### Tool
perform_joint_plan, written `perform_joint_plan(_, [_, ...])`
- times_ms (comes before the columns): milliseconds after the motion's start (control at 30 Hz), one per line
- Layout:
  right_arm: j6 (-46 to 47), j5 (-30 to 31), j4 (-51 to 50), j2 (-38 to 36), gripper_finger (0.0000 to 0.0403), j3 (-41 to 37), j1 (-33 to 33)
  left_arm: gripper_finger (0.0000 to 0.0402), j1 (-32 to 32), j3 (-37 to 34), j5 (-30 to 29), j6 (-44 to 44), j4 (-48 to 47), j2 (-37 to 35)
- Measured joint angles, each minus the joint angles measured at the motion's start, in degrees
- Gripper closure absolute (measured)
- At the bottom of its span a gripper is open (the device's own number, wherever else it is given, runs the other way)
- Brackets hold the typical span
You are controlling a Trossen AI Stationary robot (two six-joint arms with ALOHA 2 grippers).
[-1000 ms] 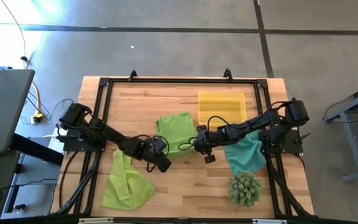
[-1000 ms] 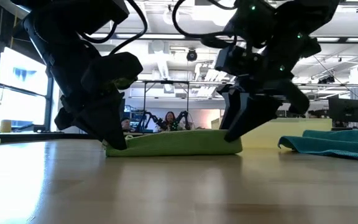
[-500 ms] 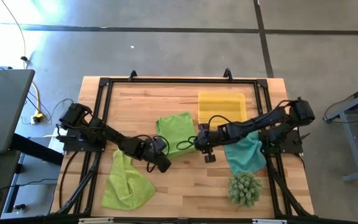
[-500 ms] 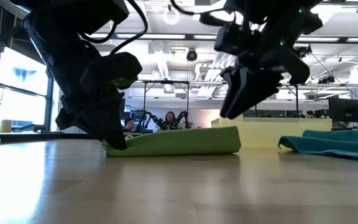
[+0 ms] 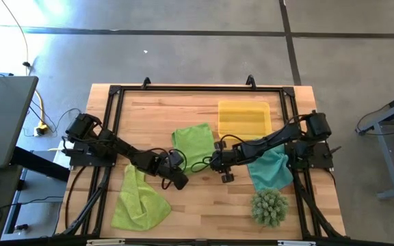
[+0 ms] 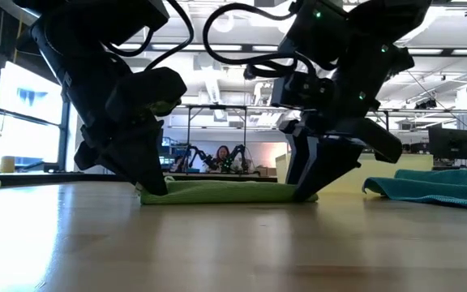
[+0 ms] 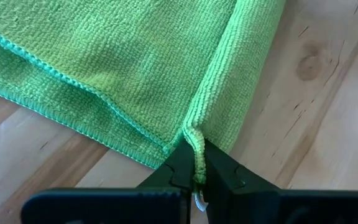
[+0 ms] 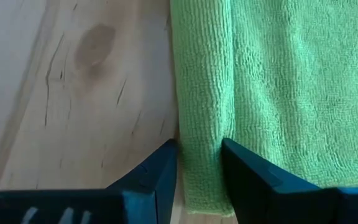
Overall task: Roll microfiber towels into tight, uniform cylinder then place into a basket
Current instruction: Roll the top green microfiber towel
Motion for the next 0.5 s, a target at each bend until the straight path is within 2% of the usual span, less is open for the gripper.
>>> perform_joint_plan(200, [0.18,-0.37,-0.97,0.06,0.0286,0.04,-0.31,0.0390,-0.02,0.00,-0.02,1.07,0.01,-0.02])
perform_joint_plan(300, [1.38,-1.34,-1.17,0.40,0.0287,0.11,-0.44,0.0377,-0.02,0.00,0.16,2.71,-0.11,-0.19])
perform_joint_plan(500, [4.98,-2.00,-1.95,1.75,0.0322,0.11,-0.47,0.0327,-0.20,-0.07,0.92,13.95,-0.89,-1.52])
